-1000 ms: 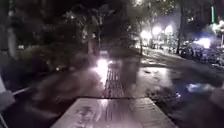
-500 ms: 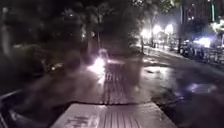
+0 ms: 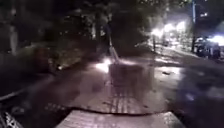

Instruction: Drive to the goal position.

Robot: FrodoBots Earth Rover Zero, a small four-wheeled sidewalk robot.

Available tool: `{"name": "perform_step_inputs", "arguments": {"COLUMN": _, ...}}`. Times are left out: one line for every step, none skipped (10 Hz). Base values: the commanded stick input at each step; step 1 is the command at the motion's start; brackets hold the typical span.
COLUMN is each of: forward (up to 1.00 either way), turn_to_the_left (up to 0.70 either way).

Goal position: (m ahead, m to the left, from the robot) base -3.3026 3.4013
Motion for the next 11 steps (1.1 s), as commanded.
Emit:
{"name": "perform_step_inputs", "arguments": {"forward": 0.45, "turn_to_the_left": 0.00}}
{"name": "perform_step_inputs", "arguments": {"forward": 0.45, "turn_to_the_left": 0.00}}
{"name": "perform_step_inputs", "arguments": {"forward": 0.45, "turn_to_the_left": 0.00}}
{"name": "perform_step_inputs", "arguments": {"forward": 0.45, "turn_to_the_left": 0.00}}
{"name": "perform_step_inputs", "arguments": {"forward": 0.45, "turn_to_the_left": 0.00}}
{"name": "perform_step_inputs", "arguments": {"forward": 0.45, "turn_to_the_left": 0.02}}
{"name": "perform_step_inputs", "arguments": {"forward": 0.45, "turn_to_the_left": 0.27}}
{"name": "perform_step_inputs", "arguments": {"forward": 0.45, "turn_to_the_left": 0.27}}
{"name": "perform_step_inputs", "arguments": {"forward": 0.45, "turn_to_the_left": 0.27}}
{"name": "perform_step_inputs", "arguments": {"forward": 0.45, "turn_to_the_left": 0.27}}
{"name": "perform_step_inputs", "arguments": {"forward": 0.45, "turn_to_the_left": 0.27}}
